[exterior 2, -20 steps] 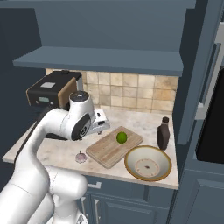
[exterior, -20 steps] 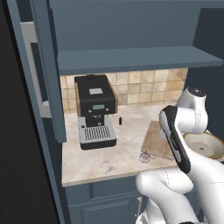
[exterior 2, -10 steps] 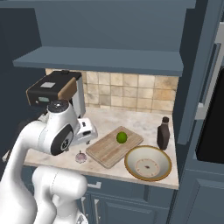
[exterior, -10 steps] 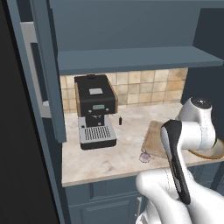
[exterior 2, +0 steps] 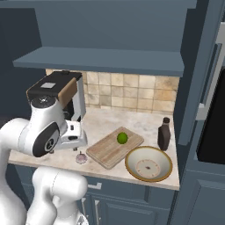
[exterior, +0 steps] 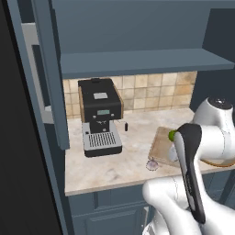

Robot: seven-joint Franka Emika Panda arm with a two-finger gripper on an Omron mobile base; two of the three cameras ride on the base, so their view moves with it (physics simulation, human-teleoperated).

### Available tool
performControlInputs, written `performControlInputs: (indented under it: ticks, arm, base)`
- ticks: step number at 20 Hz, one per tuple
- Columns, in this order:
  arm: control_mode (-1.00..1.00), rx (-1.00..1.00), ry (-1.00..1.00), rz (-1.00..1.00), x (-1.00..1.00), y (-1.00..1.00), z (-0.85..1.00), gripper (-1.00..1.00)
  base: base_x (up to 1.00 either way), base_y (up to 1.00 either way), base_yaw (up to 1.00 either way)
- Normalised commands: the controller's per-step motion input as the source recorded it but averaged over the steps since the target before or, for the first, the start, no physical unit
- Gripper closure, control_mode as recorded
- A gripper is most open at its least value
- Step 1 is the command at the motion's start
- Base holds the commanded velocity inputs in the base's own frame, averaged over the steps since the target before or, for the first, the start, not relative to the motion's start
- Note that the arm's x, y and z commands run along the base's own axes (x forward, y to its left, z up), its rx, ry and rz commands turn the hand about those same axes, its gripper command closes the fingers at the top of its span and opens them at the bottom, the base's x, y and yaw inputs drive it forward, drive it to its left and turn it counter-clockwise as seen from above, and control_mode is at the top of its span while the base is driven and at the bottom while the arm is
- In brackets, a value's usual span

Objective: Open the cabinet. Place the bowl and condiment on the counter. Then place the lime and garlic on the cutting board.

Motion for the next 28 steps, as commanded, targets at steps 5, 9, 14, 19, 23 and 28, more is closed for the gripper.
performControlInputs:
  ticks: [5,9,14,19,23,28]
  arm:
    - [-1.00,-0.02,-0.22,-0.29,-0.04,0.60,-0.02,-1.00]
    - [-1.00,0.00,-0.05,-0.35,0.00,0.19,-0.15,-1.00]
    - [-1.00,0.00,0.03,-0.34,0.02,0.07,-0.21,-1.00]
    - [-1.00,0.00,0.14,-0.20,0.24,0.07,-0.22,-1.00]
    - [-1.00,0.00,0.02,-0.05,0.26,0.00,-0.11,-1.00]
    - [-1.00,0.00,0.00,0.00,0.22,0.00,-0.20,-1.00]
  base:
    - [0.00,0.00,0.00]
    - [0.00,0.00,0.00]
    - [0.00,0.00,0.00]
    - [0.00,0.00,0.00]
    - [0.00,0.00,0.00]
    - [0.00,0.00,0.00]
